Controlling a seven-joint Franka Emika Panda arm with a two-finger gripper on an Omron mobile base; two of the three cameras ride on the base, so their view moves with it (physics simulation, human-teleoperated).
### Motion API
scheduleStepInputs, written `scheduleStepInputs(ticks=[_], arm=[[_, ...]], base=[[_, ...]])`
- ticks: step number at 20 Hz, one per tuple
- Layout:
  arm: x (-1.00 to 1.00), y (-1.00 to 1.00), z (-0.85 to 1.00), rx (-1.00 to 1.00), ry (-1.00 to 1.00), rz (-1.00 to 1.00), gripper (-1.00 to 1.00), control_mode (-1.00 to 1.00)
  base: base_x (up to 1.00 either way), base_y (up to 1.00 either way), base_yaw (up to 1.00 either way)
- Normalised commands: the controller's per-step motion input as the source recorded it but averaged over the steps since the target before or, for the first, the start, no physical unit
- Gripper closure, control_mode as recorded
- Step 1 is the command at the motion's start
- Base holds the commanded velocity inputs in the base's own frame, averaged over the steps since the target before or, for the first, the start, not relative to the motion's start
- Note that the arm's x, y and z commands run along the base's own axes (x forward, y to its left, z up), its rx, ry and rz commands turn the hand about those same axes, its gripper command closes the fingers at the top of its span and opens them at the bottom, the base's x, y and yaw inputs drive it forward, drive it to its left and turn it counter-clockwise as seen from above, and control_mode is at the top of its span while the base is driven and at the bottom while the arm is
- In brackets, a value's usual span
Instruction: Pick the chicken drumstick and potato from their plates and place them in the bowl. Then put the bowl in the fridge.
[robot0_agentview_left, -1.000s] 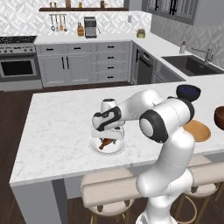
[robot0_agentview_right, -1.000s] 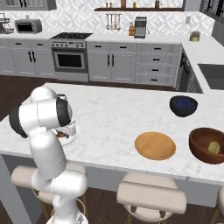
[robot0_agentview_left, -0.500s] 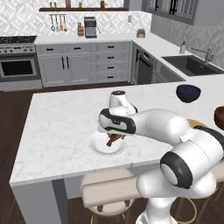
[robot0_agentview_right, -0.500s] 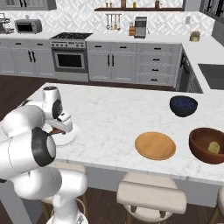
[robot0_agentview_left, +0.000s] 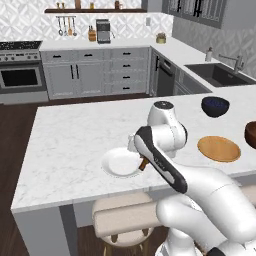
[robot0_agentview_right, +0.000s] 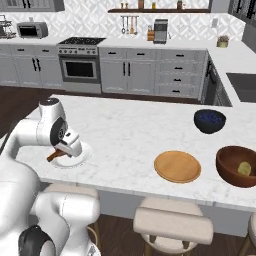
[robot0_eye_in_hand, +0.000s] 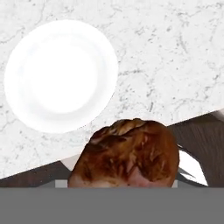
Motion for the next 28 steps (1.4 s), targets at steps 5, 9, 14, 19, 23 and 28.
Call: scheduleStepInputs(ticks=[5,9,14,19,23,28], arm=[[-0.19,-0.29,0.24,-0.01,0.0,0.0,1.0,1.0],[0.0,0.0,0.0,0.0,0.0,0.0,1.0,1.0],[0.0,0.0,0.0,0.0,0.0,0.0,1.0,1.0],[0.0,0.0,0.0,0.0,0.0,0.0,1.0,1.0],[0.0,0.0,0.0,0.0,0.0,0.0,1.0,1.0],[0.0,0.0,0.0,0.0,0.0,0.0,1.0,1.0]], base=[[0.0,-0.31,0.0],[-0.21,-1.0,0.0],[-1.0,-0.91,0.0],[-0.55,-0.85,0.0],[0.58,-0.85,0.0],[0.96,-0.48,0.01]])
